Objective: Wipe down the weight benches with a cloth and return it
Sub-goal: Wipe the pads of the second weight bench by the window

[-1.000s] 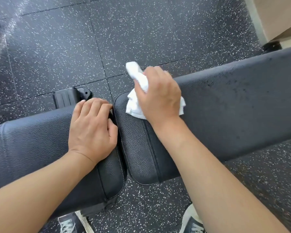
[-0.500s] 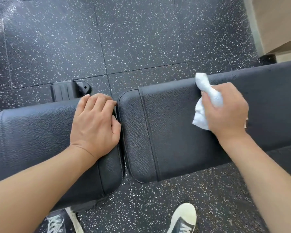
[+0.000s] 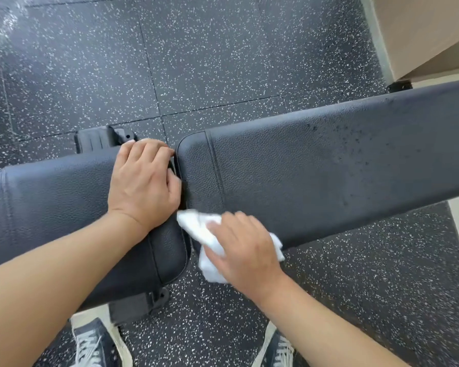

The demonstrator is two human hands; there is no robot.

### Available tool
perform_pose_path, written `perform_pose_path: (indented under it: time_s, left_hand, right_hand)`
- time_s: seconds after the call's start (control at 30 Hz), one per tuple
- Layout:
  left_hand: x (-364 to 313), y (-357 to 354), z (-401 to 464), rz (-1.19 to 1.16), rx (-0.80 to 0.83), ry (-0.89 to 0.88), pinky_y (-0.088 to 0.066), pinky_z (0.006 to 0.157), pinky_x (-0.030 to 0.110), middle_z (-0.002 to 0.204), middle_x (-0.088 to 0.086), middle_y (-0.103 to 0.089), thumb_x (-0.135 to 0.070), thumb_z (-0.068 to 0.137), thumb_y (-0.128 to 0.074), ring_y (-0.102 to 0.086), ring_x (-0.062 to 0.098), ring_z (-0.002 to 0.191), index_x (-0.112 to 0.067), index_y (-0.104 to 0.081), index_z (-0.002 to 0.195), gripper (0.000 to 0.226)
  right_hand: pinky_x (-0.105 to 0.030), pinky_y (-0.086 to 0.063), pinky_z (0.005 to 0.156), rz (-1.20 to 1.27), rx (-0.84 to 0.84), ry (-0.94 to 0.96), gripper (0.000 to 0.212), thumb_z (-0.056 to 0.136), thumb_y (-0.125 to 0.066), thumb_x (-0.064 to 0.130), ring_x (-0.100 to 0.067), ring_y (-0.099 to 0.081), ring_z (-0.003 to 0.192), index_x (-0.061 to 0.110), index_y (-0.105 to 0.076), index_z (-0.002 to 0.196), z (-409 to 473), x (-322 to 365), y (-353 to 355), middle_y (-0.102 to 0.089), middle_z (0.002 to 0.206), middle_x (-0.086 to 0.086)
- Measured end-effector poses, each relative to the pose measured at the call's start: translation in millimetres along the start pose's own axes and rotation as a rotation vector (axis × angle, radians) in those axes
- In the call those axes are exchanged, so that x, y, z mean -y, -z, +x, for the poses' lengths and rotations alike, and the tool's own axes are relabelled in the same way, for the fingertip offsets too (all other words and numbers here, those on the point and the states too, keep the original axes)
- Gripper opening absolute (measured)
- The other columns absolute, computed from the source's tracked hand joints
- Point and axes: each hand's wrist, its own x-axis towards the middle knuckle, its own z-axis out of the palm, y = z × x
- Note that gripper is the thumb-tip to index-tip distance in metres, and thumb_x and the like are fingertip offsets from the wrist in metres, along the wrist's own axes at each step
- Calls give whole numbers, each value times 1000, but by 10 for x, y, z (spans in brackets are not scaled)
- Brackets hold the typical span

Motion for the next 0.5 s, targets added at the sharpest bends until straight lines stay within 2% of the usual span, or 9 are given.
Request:
perform_pose_path:
  time_s: [0.1, 0.2, 0.3, 0.4, 0.5]
  left_hand:
    - [19, -8, -9, -2, -3, 4, -31, 119, 51, 118, 11, -63, -25, 87, -48, -52, 34, 120, -8, -66, 114, 37]
    - [42, -27, -8, -2, 4, 5, -31, 119, 50, 118, 11, -63, -26, 88, -47, -53, 34, 120, -8, -66, 113, 36]
    - [42, -17, -9, 6, 28, 9, -31, 119, 50, 118, 11, -63, -27, 88, -46, -53, 34, 119, -9, -65, 111, 36]
    - [26, 14, -10, -11, 50, 8, -31, 119, 50, 119, 11, -63, -28, 87, -45, -54, 34, 120, -10, -63, 117, 40]
    - [13, 67, -19, -39, 80, 9, -30, 120, 50, 126, 10, -62, -27, 87, -43, -53, 32, 124, -11, -55, 132, 49]
  right_hand:
    - [-39, -40, 58, -8, 124, 163, 22, 94, -70, 28, -21, -41, 71, 12, -65, 109, -367, -233, 203, -50, 84, 0]
    - [-41, -40, 56, -72, 115, 221, 19, 98, -67, 28, -24, -44, 68, 9, -69, 96, -21, -383, 220, -51, 79, -4]
    - [-41, -46, 57, -84, -62, -5, 22, 97, -68, 28, -28, -53, 67, 9, -67, 86, 637, -352, 94, -56, 77, -7]
    - [-39, -43, 61, -92, -122, -263, 22, 93, -71, 31, -30, -58, 73, 11, -62, 87, 1162, -182, -22, -59, 82, -7]
    - [-42, -43, 63, -99, -106, -298, 22, 91, -70, 31, -31, -57, 75, 11, -61, 91, 1178, 64, -83, -58, 84, -8]
